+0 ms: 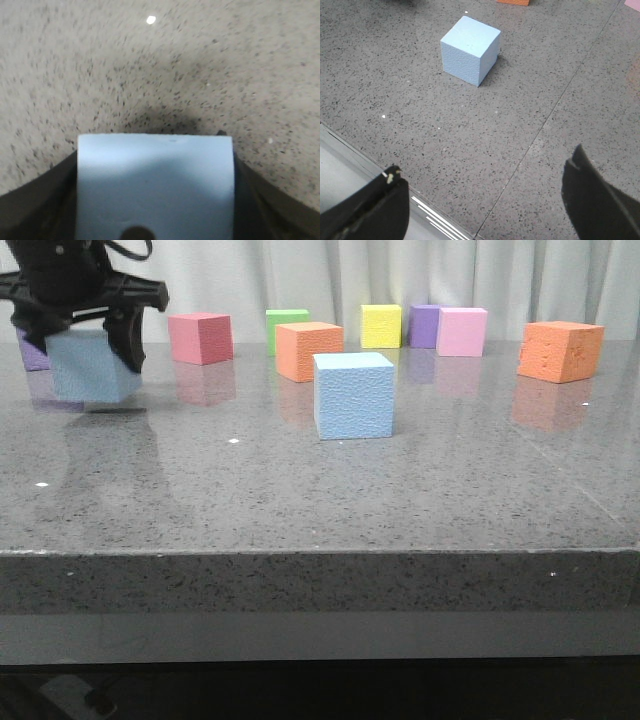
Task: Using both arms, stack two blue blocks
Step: 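Lower the left gripper onto the other light-blue cube and grasp it, then lift the held cube and carry it above the placed light-blue cube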
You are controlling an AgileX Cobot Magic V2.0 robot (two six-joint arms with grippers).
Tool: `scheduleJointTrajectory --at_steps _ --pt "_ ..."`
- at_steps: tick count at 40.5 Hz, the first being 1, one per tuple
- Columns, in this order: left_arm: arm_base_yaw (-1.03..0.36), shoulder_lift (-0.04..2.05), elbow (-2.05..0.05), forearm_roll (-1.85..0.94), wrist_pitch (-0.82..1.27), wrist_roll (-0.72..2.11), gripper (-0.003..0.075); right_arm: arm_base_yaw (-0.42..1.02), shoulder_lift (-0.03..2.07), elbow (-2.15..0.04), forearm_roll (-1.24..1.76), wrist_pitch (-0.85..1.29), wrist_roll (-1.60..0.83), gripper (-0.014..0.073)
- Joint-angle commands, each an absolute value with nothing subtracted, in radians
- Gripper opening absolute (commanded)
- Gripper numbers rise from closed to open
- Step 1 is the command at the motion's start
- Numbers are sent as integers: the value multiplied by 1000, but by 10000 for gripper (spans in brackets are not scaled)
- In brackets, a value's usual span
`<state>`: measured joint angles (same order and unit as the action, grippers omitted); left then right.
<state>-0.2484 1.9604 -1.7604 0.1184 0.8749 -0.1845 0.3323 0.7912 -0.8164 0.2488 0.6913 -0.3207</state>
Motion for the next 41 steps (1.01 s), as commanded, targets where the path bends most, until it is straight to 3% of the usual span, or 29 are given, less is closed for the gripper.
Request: scheduleJointTrajectory --at_steps 1,10,21,29,41 --pt "-276 1888 -1863 68 878 -37 336 327 781 -843 264 624 -333 608" --pt "-361 1887 -2020 -105 976 344 336 327 781 -843 264 624 -333 608" --pt "-522 1892 -2054 -215 985 809 336 327 781 -843 264 624 -333 608" --pt "-599 1907 -2054 -215 947 903 336 327 781 -843 264 624 -333 608" --pt "-609 1963 -2054 -217 950 932 336 327 781 -843 264 624 -333 608"
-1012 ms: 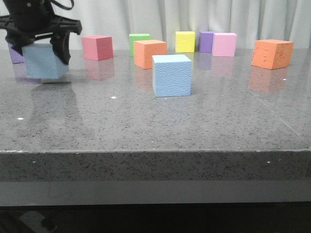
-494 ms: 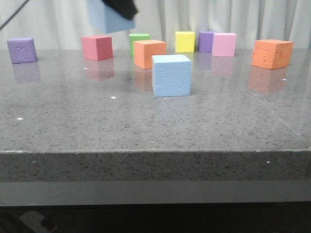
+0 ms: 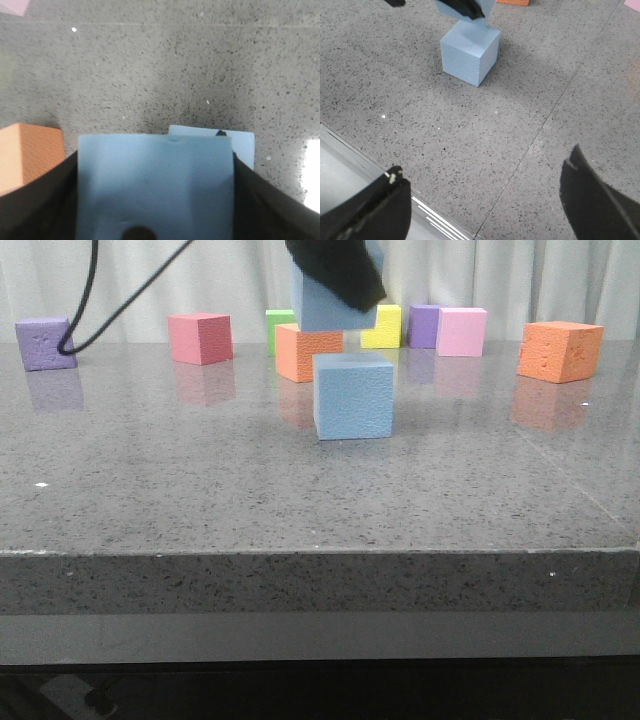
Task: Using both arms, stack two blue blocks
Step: 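Lift the held cube and carry it above the placed light-blue cube, then lower the held cube onto the placed cube and open the left gripper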
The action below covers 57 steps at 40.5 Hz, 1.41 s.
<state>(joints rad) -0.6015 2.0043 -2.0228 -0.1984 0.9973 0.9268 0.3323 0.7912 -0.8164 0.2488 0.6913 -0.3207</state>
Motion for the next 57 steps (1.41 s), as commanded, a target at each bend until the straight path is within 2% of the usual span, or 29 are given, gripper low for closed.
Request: scheduleJointTrajectory --at_steps 1,50,53,57 --pt "-609 1968 -2054 -217 952 932 336 327 781 -843 264 624 -333 608" --pt "-610 1974 -2067 -325 1018 1024 339 327 781 -843 264 624 -333 608" --pt "-610 1974 -2067 -330 1031 1024 358 327 781 -843 264 624 -333 608" --pt "-610 1974 -2067 -330 1030 1024 435 327 781 -843 264 624 -333 608"
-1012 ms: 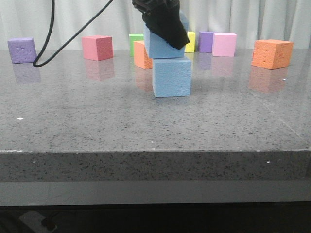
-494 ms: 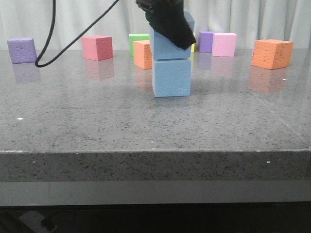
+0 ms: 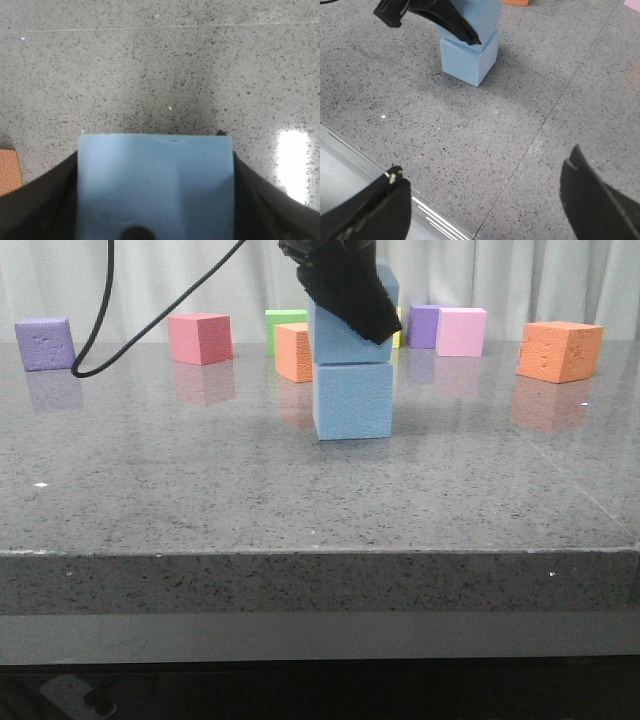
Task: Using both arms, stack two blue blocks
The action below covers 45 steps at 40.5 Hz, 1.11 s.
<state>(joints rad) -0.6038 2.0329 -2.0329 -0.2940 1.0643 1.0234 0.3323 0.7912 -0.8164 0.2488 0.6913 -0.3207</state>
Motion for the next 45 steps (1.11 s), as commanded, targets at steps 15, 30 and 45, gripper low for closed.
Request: scheduleJointTrajectory --at_steps 15,30,45 --pt "-610 1974 -2067 -330 996 1024 538 327 781 -843 264 624 -333 608" --pt "-610 1904 -2067 -310 982 1015 536 327 781 -843 264 624 -333 608" --pt "-610 1688 -2067 -211 1085 630 534 327 781 -843 264 624 -333 608"
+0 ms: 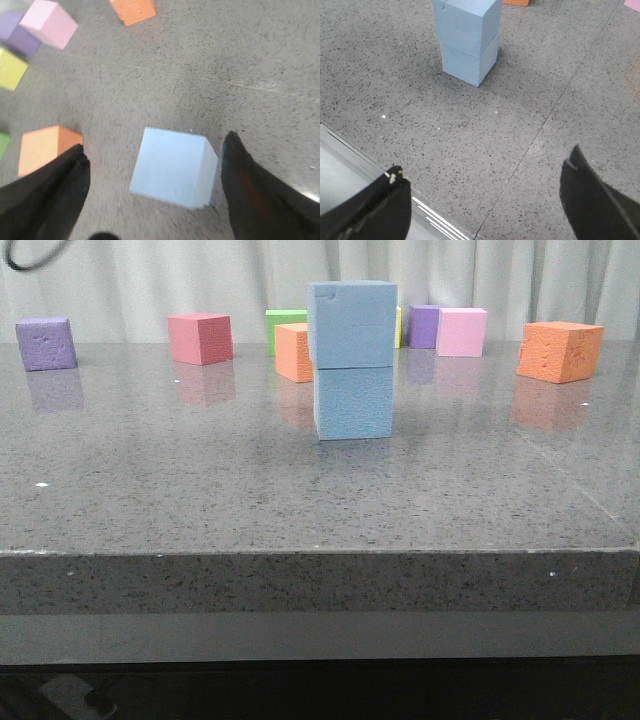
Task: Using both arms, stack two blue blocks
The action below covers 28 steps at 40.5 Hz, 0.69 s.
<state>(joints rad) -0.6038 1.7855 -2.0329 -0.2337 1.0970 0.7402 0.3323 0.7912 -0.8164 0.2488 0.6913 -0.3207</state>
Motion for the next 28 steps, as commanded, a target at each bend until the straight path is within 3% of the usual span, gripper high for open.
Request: scheduleJointTrajectory --at_steps 1,12,17,28 --pt "-610 1676 -2067 -196 1102 579 533 327 781 -843 264 624 -333 608" --pt "-610 1545 -2065 53 1238 39 533 327 781 -843 264 624 -333 608" --pt "-612 1465 -2019 98 1258 -31 533 327 781 -843 264 624 -333 608" --pt "-612 1185 -1610 100 1154 -55 533 327 781 -843 264 624 -333 608"
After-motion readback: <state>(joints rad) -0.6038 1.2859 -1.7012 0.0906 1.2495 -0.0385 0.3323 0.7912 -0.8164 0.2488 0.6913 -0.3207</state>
